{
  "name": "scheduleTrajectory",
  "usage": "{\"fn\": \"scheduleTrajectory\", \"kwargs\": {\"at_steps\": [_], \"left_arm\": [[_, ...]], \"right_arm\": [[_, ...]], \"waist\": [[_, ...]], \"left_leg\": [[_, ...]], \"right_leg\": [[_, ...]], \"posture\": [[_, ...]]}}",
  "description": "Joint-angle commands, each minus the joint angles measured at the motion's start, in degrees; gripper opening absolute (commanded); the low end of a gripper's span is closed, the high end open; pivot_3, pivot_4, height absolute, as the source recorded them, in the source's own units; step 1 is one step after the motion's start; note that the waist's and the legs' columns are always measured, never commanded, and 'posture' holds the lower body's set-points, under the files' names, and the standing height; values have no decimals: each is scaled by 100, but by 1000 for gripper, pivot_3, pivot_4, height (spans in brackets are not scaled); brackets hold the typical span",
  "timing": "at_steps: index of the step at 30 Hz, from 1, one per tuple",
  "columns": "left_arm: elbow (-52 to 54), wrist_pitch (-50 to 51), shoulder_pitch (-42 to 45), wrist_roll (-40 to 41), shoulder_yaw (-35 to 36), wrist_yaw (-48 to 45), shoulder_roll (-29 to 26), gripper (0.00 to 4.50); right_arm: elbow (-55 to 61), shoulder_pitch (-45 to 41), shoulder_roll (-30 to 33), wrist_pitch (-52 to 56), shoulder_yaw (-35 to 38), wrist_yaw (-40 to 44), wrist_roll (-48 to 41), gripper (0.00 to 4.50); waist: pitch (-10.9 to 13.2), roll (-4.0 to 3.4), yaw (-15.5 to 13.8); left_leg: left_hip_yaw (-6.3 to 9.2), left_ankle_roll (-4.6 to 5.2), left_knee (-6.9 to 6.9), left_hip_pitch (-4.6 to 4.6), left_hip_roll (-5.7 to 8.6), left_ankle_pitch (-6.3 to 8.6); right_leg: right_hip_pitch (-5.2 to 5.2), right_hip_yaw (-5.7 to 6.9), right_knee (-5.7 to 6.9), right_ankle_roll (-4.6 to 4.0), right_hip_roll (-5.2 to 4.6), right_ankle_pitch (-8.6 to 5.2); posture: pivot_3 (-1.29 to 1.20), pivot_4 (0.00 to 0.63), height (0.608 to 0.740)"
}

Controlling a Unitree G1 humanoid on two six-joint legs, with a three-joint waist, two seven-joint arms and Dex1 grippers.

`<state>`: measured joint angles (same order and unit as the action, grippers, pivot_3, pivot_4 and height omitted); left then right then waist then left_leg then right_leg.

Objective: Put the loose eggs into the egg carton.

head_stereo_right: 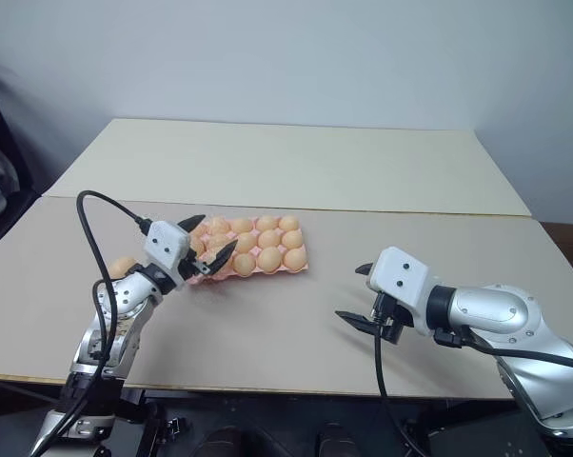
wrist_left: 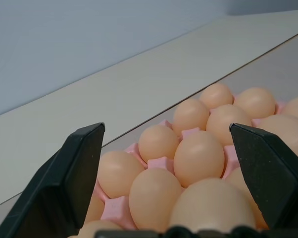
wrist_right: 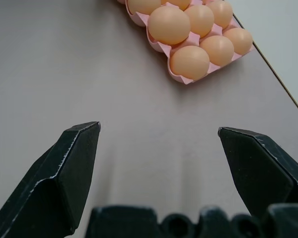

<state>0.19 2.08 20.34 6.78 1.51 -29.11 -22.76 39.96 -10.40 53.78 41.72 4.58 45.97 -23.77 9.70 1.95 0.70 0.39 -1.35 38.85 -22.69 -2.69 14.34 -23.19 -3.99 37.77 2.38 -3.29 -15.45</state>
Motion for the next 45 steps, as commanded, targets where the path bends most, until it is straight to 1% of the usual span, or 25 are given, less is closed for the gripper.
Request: {"fn": "scheduleTrajectory", "kwargs": {"at_steps": [1, 3, 7, 10, 12, 15, 17, 19, 22, 28, 32, 36, 41, 45], "left_arm": [[181, -194, -23, 56, 37, -103, -52, 4184], [316, -149, -115, 153, 47, -187, -50, 4184], [978, 260, -463, 737, 97, -655, -169, 4184], [1610, 554, -944, 1203, 220, -1132, -529, 4184], [1880, 657, -1193, 1398, 358, -1235, -709, 4184], [2306, 1042, -1695, 2083, 883, -1361, -917, 4184], [2547, 1236, -2118, 2361, 1198, -1527, -1140, 4184], [2696, 1325, -2457, 2418, 1413, -1562, -1314, 4184], [2838, 1394, -2876, 2460, 1793, -1396, -1355, 4184], [2890, 1503, -3322, 2302, 2446, -941, -1358, 4184], [2744, 1512, -3345, 2202, 2791, -692, -1349, 4184], [2570, 1614, -3272, 2107, 2986, -439, -1390, 4184], [1868, 1860, -2655, 1403, 2714, 325, -1435, 4184], [1216, 1675, -2061, 1223, 2433, 309, -1398, 4184]], "right_arm": [[103, -60, 83, -51, 117, -4, 6, 4440], [95, -70, 79, -59, 110, 0, 8, 4440], [89, -78, 86, -72, 115, 18, 4, 4440], [93, -73, 100, -95, 182, 78, -54, 4440], [88, -76, 93, -132, 237, 127, -108, 4440], [94, -170, 20, -215, 320, 231, -253, 4440], [113, -308, -10, -246, 289, 255, -318, 4440], [139, -504, -137, -273, 332, 298, -557, 4440], [156, -861, -387, -311, 434, 338, -981, 4440], [53, -1060, -345, -557, 204, 460, -879, 4440], [-91, -1079, -306, -740, 54, 554, -742, 4440], [-195, -1059, -279, -875, -63, 609, -580, 4440], [-243, -1043, -270, -915, -143, 621, -464, 4440], [-210, -959, -244, -872, -81, 620, -439, 4440]], "waist": [[0, 0, 0], [0, 0, 5], [0, 0, 8], [0, 0, 23], [0, -1, 31], [0, -1, 20], [0, -1, 47], [1, -1, 39], [1, -1, 37], [1, 0, -11], [1, 0, 3], [1, 0, 8], [1, 0, -6], [1, 0, 1]], "left_leg": [[0, 0, 0, 0, 0, 0], [0, 0, 0, 0, 0, 0], [0, 0, -1, 0, -1, 0], [0, 0, -1, 1, -2, 0], [-1, 0, -3, 3, -3, 0], [-1, 0, -3, 5, -4, 0], [-2, 0, -4, 6, -6, 0], [-3, 1, -8, 8, -6, 1], [-4, 1, -8, 11, -6, 1], [-3, 2, -8, 9, -5, 2], [-4, 2, -9, 10, -6, 2], [-4, 2, -9, 10, -6, 2], [-3, 2, -10, 12, -5, 2], [-3, 2, -11, 9, -4, 2]], "right_leg": [[0, 0, -1, 0, 0, 0], [0, 0, -1, 0, 0, 0], [0, 0, -1, 0, 0, 0], [0, -1, -1, 0, 0, 0], [0, -1, -1, 0, 1, 0], [1, -1, 0, 0, 1, 0], [3, -1, -3, 0, 1, 0], [1, -2, -4, 0, 1, -1], [4, -2, -6, 0, 1, -1], [6, 3, -14, 0, -1, 0], [5, 2, -11, -1, 0, 0], [6, 2, -12, -1, 0, 0], [7, 3, -10, -1, 0, 0], [4, 3, -14, -1, 0, 0]], "posture": [[0, 150, 740], [0, 150, 740], [0, 150, 740], [0, 150, 740], [0, 150, 740], [0, 150, 740], [0, 150, 740], [0, 150, 740], [0, 150, 740], [0, 150, 740], [0, 150, 740], [0, 150, 740], [0, 150, 740], [0, 150, 740]]}}
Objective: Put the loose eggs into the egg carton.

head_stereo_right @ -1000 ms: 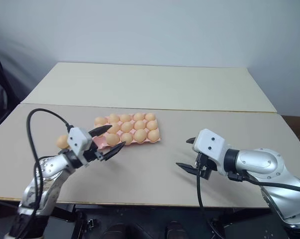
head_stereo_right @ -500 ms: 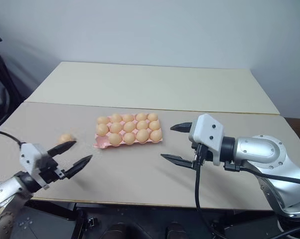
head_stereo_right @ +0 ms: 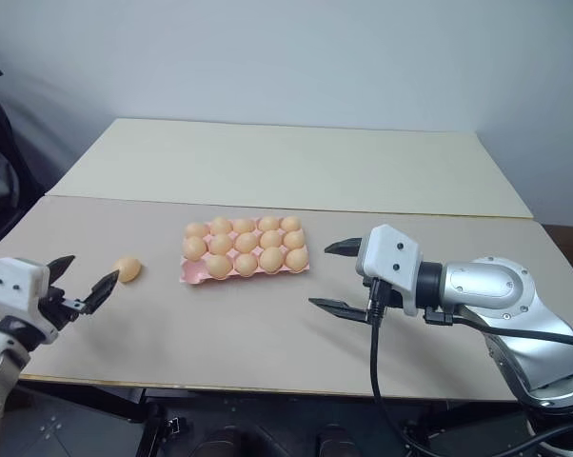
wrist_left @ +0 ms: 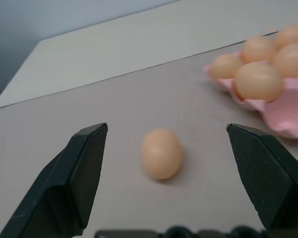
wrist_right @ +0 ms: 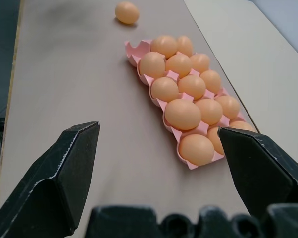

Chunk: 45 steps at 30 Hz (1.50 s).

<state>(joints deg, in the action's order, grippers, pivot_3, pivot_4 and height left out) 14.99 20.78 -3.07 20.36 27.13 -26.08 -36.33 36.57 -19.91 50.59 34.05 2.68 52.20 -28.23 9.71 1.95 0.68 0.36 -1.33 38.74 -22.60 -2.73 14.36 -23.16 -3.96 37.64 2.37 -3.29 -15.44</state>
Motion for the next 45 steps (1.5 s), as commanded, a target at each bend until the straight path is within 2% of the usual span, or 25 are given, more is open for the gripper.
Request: {"fn": "scheduleTrajectory", "kwargs": {"at_steps": [1, 8, 17, 23, 26, 31, 44, 45], "left_arm": [[-450, -254, 449, -192, -196, 28, -30, 4184], [-1624, -718, 1073, -588, -570, 22, 12, 4184], [-2801, -1007, 1804, -583, -820, -86, 283, 4184], [-3171, -1080, 1930, -600, -939, -205, 326, 4184], [-3382, -1283, 2032, -646, -984, -170, 365, 3583], [-3525, -1404, 2157, -740, -1061, -150, 374, 1996], [-3397, -1350, 2088, -671, -1039, -346, 356, 1996], [-3403, -1376, 2085, -714, -1064, -340, 342, 1779]], "right_arm": [[159, 28, 97, -80, 137, -7, 1, 4440], [375, 271, 230, 56, 332, -152, -40, 4440], [611, 525, 292, 271, 469, -358, -99, 4440], [630, 562, 305, 311, 481, -393, -92, 4440], [606, 553, 311, 307, 458, -411, -80, 4440], [559, 586, 320, 269, 408, -415, -13, 4440], [570, 659, 302, 268, 368, -517, 44, 4440], [565, 662, 303, 259, 360, -523, 54, 4440]], "waist": [[0, 0, 3], [0, 0, 27], [0, 1, -6], [0, 1, 32], [0, 1, 17], [0, 2, 9], [0, 2, 13], [0, 2, 11]], "left_leg": [[0, 0, -1, -1, 0, 0], [0, 0, -2, -2, 0, 0], [0, 0, -1, -3, 2, 0], [0, 0, -1, -5, 1, 0], [0, 0, -1, -4, 1, 0], [1, 0, -1, -5, 2, 0], [1, 0, -1, -6, 1, 0], [1, 0, 0, -6, 2, 0]], "right_leg": [[-1, 0, 0, 0, 0, 0], [-2, 0, 0, 0, -1, 1], [-2, 1, 3, 0, -3, 1], [-4, 0, 2, 1, -2, 2], [-4, 0, 5, 1, -2, 2], [-3, 0, 3, 2, -3, 2], [-3, 0, 4, 2, -2, 2], [-3, 0, 4, 2, -3, 2]], "posture": [[0, 150, 740], [0, 150, 740], [0, 150, 740], [0, 150, 740], [0, 150, 740], [0, 150, 740], [0, 150, 740], [0, 150, 740]]}}
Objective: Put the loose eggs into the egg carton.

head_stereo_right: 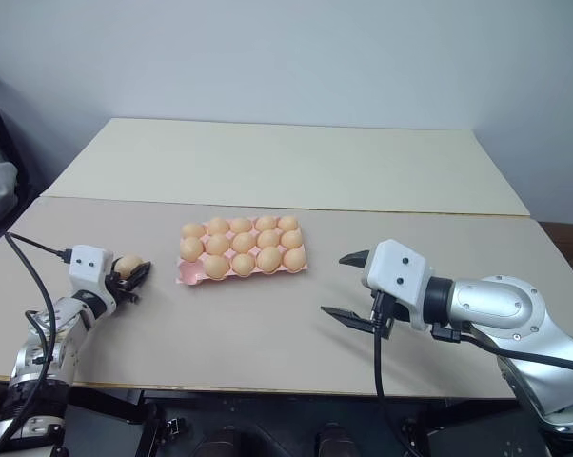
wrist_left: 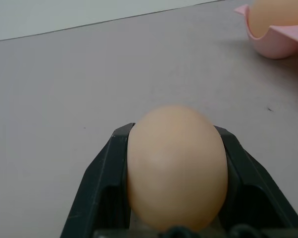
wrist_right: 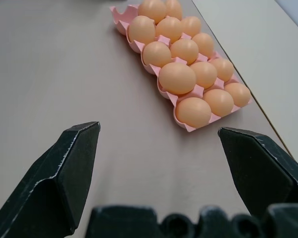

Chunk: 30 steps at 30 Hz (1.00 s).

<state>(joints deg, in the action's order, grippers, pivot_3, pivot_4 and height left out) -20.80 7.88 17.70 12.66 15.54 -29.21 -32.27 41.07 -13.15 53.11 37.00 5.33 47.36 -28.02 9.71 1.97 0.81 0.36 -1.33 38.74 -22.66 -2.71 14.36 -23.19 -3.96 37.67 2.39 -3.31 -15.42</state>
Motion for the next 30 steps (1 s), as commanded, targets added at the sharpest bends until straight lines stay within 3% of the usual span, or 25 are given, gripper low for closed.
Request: {"fn": "scheduleTrajectory", "kwargs": {"at_steps": [1, 8, 12, 18, 25, 30], "left_arm": [[172, -101, 7, 12, 70, -11, -80, 1745], [1475, 80, -280, 583, 64, -515, 7, 1727], [2159, 124, -461, 748, -297, -993, 23, 1727], [2077, 71, -215, 518, -760, -1049, 196, 1727], [1872, -107, -67, 495, -826, -1027, 362, 1727], [1859, -273, -85, 461, -830, -1108, 345, 3358]], "right_arm": [[115, -16, 49, -37, 89, -46, 36, 4440], [114, 13, 42, -43, 111, -57, 60, 4440], [134, 29, 11, -33, 108, -96, 88, 4440], [176, 162, 30, -44, 167, -140, 136, 4440], [298, 325, 41, 12, 253, -240, 153, 4440], [352, 392, 54, 40, 296, -277, 142, 4440]], "waist": [[0, 0, -2], [0, 0, -2], [0, -1, -15], [0, 0, -10], [0, 0, 6], [0, 0, -2]], "left_leg": [[0, 0, 0, 0, 0, 0], [0, 0, 0, -5, -1, 0], [0, 0, 1, -3, 0, 0], [0, 0, 1, -2, 0, 0], [0, 0, 1, -3, 1, 0], [0, 0, 1, -3, 1, 0]], "right_leg": [[0, 0, 0, 0, 0, 0], [-3, 0, -2, 0, -1, 0], [0, 0, 0, 0, -2, 0], [0, 0, -2, 0, 0, 0], [0, 0, -2, 1, 0, 0], [1, -1, -3, 1, 0, 0]], "posture": [[0, 150, 740], [0, 150, 740], [0, 150, 740], [0, 150, 740], [0, 150, 740], [0, 150, 740]]}}
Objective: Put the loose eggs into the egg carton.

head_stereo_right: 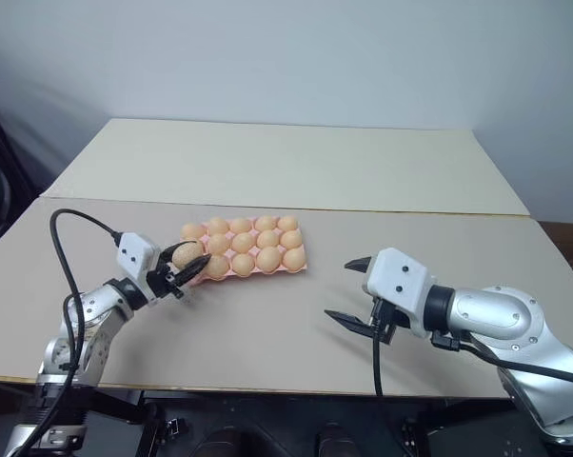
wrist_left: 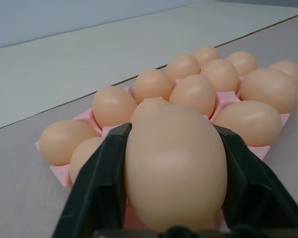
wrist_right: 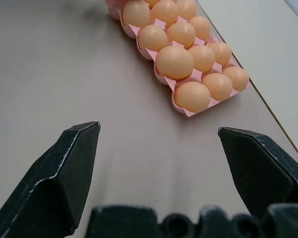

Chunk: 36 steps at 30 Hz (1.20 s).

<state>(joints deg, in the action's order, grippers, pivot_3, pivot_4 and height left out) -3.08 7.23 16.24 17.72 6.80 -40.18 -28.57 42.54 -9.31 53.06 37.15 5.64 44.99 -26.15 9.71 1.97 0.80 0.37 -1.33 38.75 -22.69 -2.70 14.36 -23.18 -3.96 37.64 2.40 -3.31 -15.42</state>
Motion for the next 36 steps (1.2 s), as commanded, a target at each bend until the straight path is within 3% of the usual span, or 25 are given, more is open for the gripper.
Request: {"fn": "scheduleTrajectory", "kwargs": {"at_steps": [1, 3, 13, 17, 23, 29, 36], "left_arm": [[76, -284, 69, -145, 39, 87, -13, 3701], [47, -361, 116, -280, 44, 276, 33, 4352], [1021, 38, -314, 389, 194, -306, -196, 4352], [2050, 539, -1120, 1177, 621, -988, -837, 4352], [2604, 909, -1901, 1722, 1290, -1592, -1619, 4352], [3021, 1346, -2584, 2323, 2275, -1919, -2061, 4352], [3060, 1591, -2843, 2373, 2990, -1966, -2349, 4352]], "right_arm": [[209, 22, 62, 18, 265, -46, -39, 4440], [212, 35, 62, 15, 266, -52, -38, 4440], [164, 29, 61, -35, 247, -20, -25, 4440], [76, 103, 154, -83, 451, 125, -78, 4440], [-91, 166, 268, -189, 745, 469, -195, 4440], [-317, 210, 420, -385, 945, 851, -211, 4440], [-613, 226, 458, -657, 959, 1043, -116, 4440]], "waist": [[0, 0, -3], [0, 0, -5], [0, 0, 19], [0, -1, 58], [1, -1, -2], [1, -2, 2], [1, -2, -3]], "left_leg": [[0, 0, 0, 0, 0, 0], [0, 0, 0, 0, 0, 0], [0, 0, 0, -2, -1, 0], [-1, 0, -2, 1, -5, 0], [-3, 0, -1, 11, -4, 0], [-5, 1, -4, 6, -6, 1], [-8, 1, -4, 14, -6, 1]], "right_leg": [[0, 0, 0, 0, 0, 0], [0, 0, -1, 0, 0, 0], [-1, -1, -2, 1, 0, 0], [-2, -3, -1, 0, 3, 0], [7, -1, -2, 1, 1, -1], [2, -1, -8, 1, 1, -1], [6, -2, -6, 0, 2, -2]], "posture": [[0, 150, 740], [0, 150, 740], [0, 150, 740], [0, 150, 740], [0, 150, 740], [0, 150, 740], [0, 150, 740]]}}
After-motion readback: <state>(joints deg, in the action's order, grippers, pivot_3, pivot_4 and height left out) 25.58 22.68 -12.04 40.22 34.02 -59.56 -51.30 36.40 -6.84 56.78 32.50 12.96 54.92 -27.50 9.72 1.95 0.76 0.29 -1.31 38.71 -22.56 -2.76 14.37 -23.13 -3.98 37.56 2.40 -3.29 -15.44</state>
